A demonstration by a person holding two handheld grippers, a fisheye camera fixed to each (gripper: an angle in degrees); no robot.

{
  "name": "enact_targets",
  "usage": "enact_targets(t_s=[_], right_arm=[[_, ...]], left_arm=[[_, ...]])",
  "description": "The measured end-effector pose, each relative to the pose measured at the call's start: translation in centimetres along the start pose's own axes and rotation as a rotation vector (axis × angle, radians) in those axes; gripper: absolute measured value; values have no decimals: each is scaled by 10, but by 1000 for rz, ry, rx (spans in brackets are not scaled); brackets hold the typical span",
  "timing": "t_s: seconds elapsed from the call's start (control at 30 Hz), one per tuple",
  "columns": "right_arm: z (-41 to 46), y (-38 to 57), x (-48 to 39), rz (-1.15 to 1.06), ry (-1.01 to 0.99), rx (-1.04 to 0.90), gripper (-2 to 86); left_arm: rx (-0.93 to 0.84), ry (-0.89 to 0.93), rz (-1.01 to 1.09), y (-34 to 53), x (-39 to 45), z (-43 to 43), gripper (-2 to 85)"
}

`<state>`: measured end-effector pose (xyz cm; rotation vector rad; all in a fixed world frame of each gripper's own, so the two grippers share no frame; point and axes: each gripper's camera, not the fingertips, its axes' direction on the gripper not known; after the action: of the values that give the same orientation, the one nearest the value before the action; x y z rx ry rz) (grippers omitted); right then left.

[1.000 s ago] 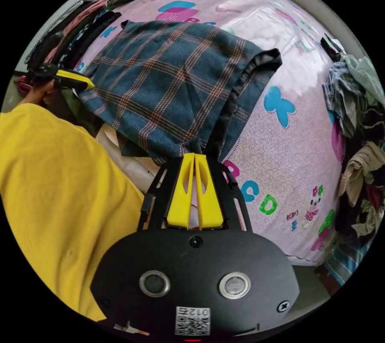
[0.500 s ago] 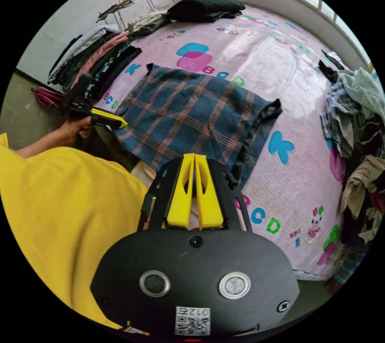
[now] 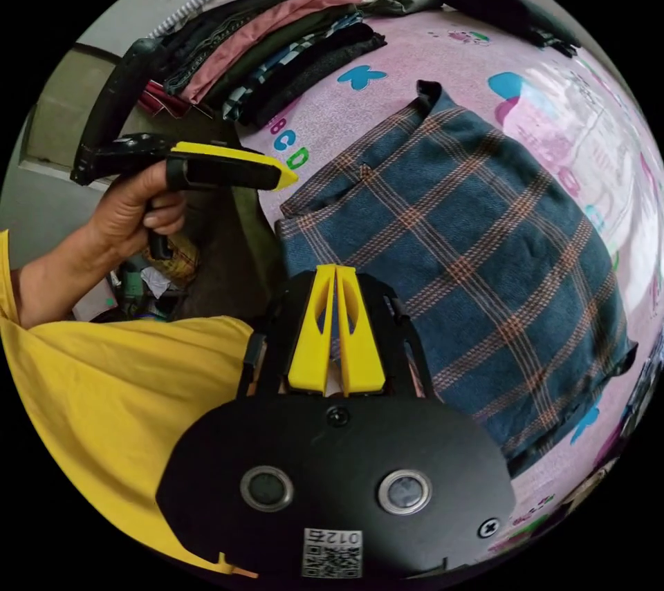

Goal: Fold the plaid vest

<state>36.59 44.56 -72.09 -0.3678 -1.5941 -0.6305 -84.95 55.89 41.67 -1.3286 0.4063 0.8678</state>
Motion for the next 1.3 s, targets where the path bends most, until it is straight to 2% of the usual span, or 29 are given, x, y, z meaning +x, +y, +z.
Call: enact_targets(t_s=[0.1,0.2,0.37,0.53,0.7,0.8,0.93,1.13,1.3], right_arm=[[14,-18,-3,14,-36,-11,-1],[31,-34,-6,13,-35,-50,-1],[49,-54,-11,28,-15,-83,0],[54,-66,-14,37,-12,-68,0],[53,-69,-22,24,-18,-11,1],[44,-72,-24,15,-8,3,3],[4,-107,3,42,108,98,14],[-15,-243,55,80,92,-52,77],[13,-308,34,-44,206,-199,110]], left_arm=[[-41,42,-125,1,-39,2,56],[-89,211,-145,-5,-61,14,95],[-137,330,-140,-16,-77,27,132],[-188,334,-52,-20,-64,28,128],[-219,157,-77,-20,-54,38,70],[-256,156,-53,-23,-49,46,45],[-250,215,-66,-22,-57,51,29],[-234,264,-77,-14,-62,63,17],[-216,246,-55,-6,-52,72,13]])
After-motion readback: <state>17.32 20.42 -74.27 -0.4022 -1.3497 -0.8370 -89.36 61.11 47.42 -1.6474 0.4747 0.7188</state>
